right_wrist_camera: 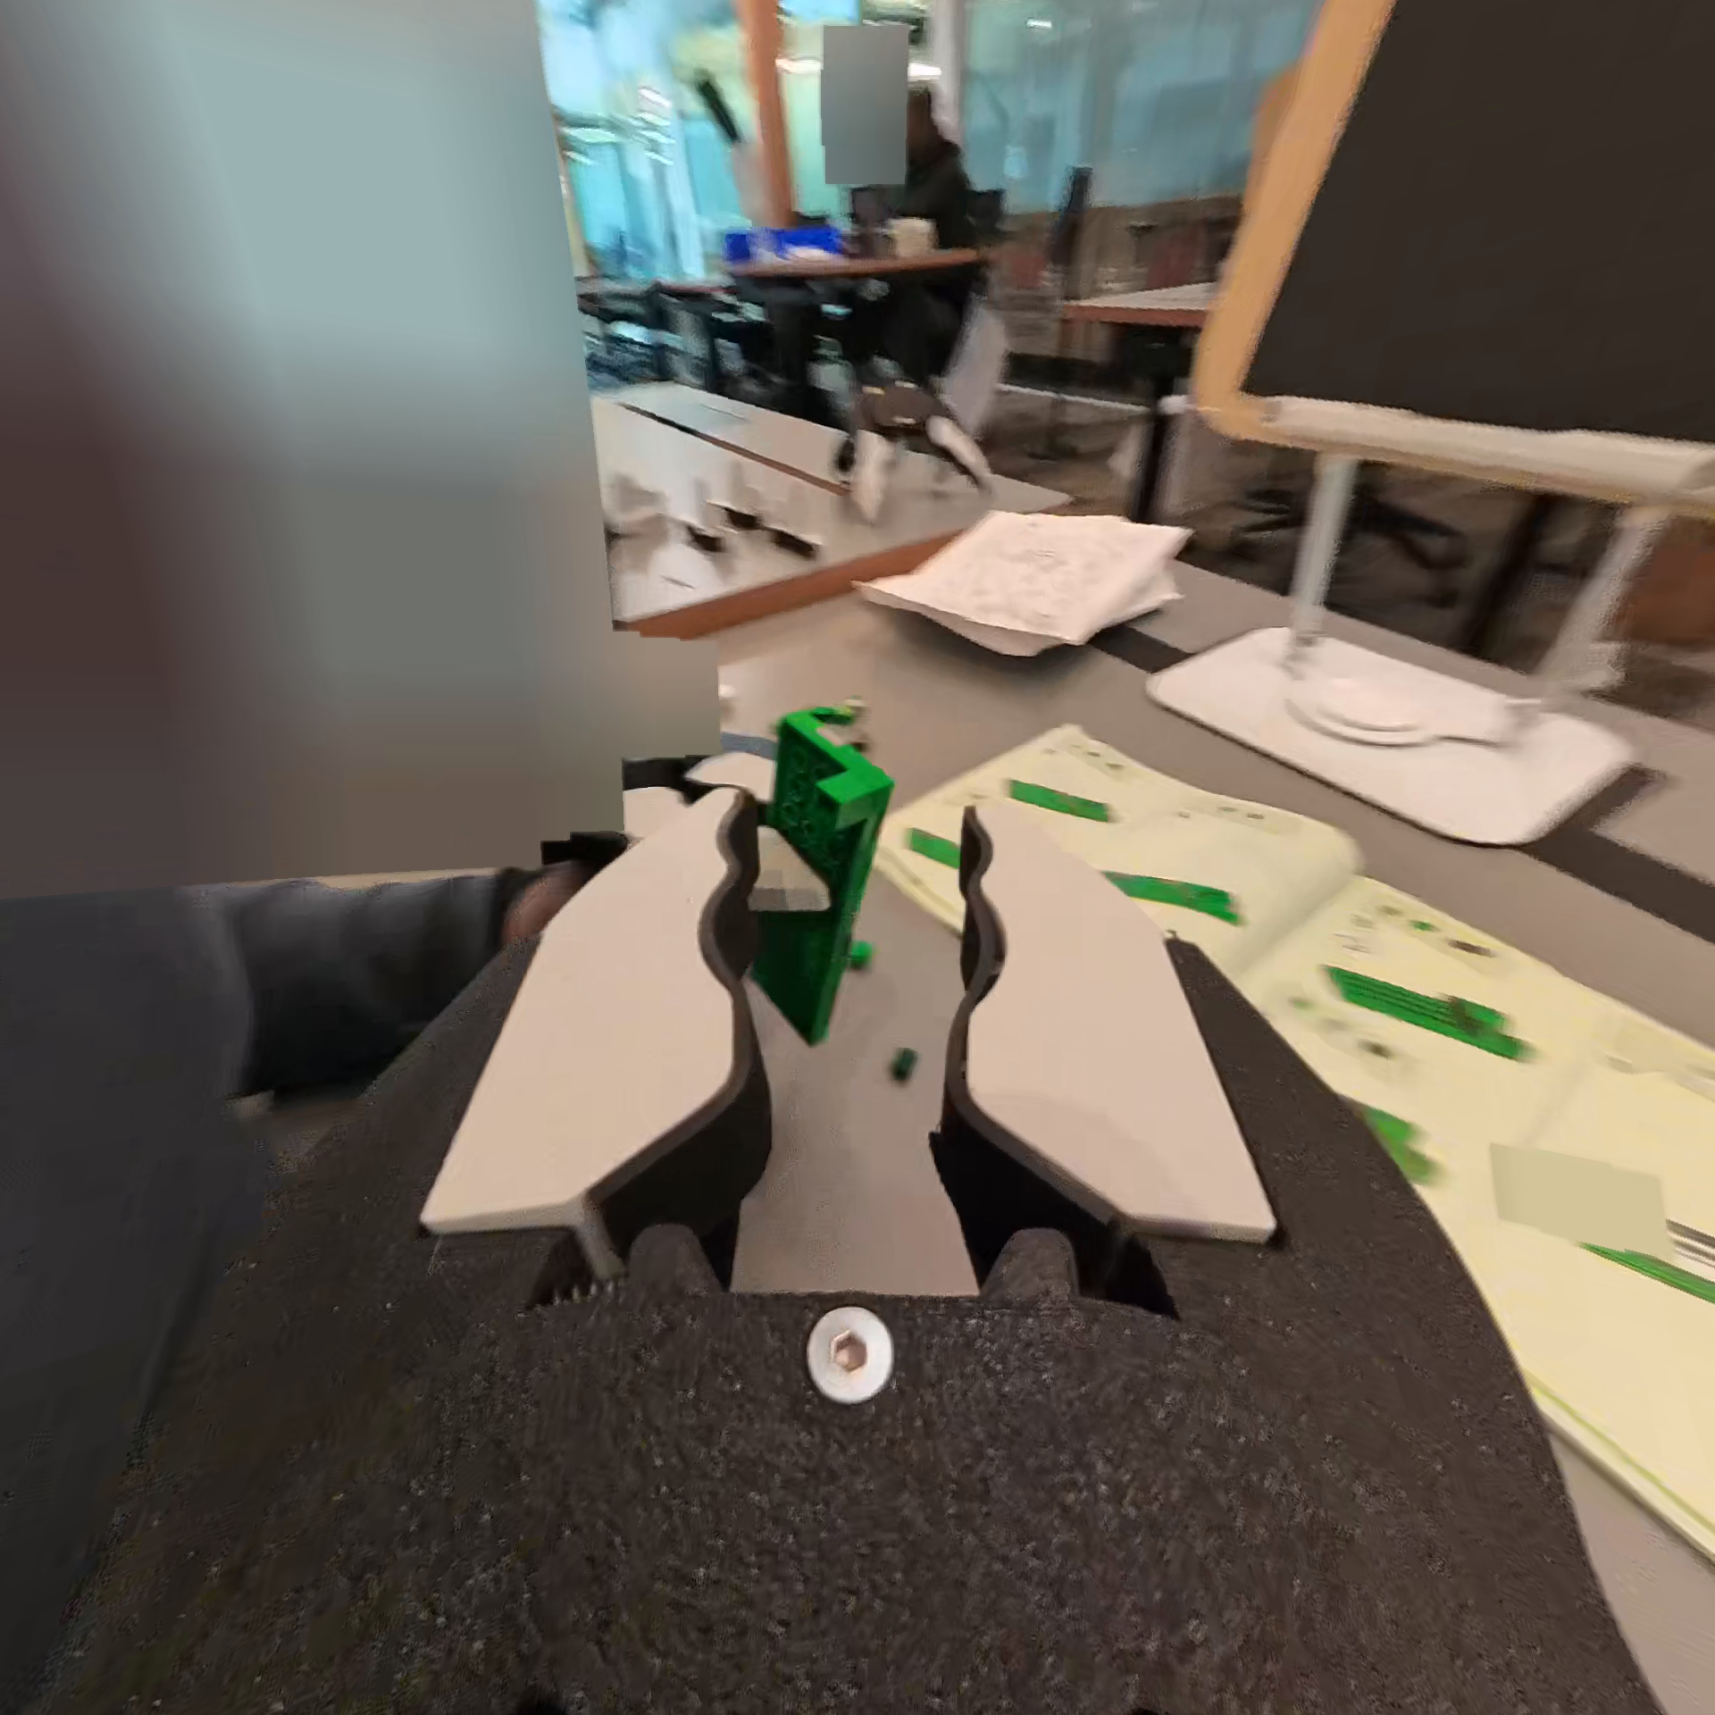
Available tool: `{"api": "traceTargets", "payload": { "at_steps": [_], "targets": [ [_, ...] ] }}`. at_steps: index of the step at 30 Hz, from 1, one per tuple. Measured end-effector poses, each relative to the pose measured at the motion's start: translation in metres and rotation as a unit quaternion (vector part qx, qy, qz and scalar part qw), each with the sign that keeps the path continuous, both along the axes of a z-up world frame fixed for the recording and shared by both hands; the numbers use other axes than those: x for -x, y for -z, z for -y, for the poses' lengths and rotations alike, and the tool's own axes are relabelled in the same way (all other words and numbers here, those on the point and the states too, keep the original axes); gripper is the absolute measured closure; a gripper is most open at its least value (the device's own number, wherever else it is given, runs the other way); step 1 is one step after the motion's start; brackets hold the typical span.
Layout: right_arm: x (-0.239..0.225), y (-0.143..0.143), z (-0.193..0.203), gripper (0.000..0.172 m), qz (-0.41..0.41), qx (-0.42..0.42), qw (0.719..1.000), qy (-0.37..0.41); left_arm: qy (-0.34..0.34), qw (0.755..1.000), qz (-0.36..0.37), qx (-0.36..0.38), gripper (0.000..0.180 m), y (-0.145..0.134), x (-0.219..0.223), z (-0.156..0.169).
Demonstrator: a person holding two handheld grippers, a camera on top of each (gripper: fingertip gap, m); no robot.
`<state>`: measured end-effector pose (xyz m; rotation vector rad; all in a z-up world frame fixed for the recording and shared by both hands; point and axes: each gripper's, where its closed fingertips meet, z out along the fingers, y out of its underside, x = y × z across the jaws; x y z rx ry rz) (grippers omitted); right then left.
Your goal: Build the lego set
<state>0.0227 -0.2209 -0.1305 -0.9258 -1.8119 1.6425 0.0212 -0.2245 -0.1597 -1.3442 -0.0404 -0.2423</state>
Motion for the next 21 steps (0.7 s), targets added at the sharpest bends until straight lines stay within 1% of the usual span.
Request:
{"api": "traceTargets", "payload": {
  "at_steps": [1,3,4,5,7,9,11,15,21],
  "targets": [
    [-0.005,-0.002,0.004,0.132,0.012,0.03,0.999,-0.038,0.033,0.999,0.02,-0.013,0.175,-0.003,-0.005,0.002],
    [-0.012,-0.008,0.008,0.135,0.026,0.079,0.992,-0.091,0.076,0.996,0.039,-0.025,0.175,-0.006,-0.012,0.004],
    [-0.015,-0.011,0.01,0.136,0.024,0.089,0.99,-0.108,0.09,0.995,0.038,-0.024,0.175,-0.006,-0.015,0.005],
    [-0.016,-0.011,0.01,0.138,0.023,0.087,0.99,-0.111,0.1,0.994,0.034,-0.024,0.175,-0.006,-0.019,0.005],
    [-0.015,-0.006,0.013,0.138,0.024,0.058,0.992,-0.11,0.116,0.993,0.026,-0.025,0.175,-0.007,-0.025,0.004],
    [-0.016,-0.001,0.019,0.145,0.026,0.035,0.992,-0.117,0.126,0.991,0.025,-0.024,0.175,-0.006,-0.029,0.004],
    [-0.017,-0.001,0.022,0.153,0.025,0.034,0.992,-0.122,0.134,0.99,0.029,-0.029,0.175,-0.007,-0.031,0.004],
    [-0.019,-0.003,0.023,0.153,0.026,0.044,0.99,-0.132,0.143,0.989,0.032,-0.033,0.175,-0.009,-0.033,0.005],
    [-0.02,-0.003,0.024,0.154,0.012,0.03,0.991,-0.131,0.149,0.987,0.038,-0.038,0.175,-0.01,-0.035,0.005]
  ]
}}
